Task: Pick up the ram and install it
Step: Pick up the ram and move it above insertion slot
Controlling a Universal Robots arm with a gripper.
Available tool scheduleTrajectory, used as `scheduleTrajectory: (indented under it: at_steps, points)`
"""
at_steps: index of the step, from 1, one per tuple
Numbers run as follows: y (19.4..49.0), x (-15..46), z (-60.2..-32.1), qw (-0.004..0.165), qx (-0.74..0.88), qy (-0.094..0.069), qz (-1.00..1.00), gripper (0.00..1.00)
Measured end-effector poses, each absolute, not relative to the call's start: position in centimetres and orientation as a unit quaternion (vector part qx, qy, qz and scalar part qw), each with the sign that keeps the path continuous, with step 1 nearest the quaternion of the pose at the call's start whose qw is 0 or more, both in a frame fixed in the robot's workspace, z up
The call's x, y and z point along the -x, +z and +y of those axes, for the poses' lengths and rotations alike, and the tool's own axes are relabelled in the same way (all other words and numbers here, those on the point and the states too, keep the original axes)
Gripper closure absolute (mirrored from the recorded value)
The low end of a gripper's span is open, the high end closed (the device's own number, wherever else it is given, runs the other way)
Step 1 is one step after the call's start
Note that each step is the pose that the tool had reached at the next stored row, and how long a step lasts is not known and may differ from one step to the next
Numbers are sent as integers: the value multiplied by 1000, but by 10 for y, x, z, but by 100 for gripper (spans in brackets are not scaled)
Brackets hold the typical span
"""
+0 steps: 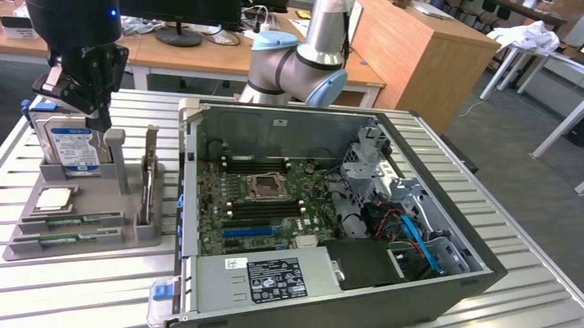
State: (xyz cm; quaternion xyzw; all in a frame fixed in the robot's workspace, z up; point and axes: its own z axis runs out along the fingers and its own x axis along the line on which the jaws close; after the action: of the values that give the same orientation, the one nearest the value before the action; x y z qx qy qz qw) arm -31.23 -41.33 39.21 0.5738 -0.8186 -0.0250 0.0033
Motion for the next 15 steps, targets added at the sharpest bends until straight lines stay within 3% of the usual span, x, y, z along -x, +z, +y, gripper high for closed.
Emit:
scheduleTrajectory:
  at_steps: [15]
  points:
    - [392,312,-413,4,-611,-25,-791,90]
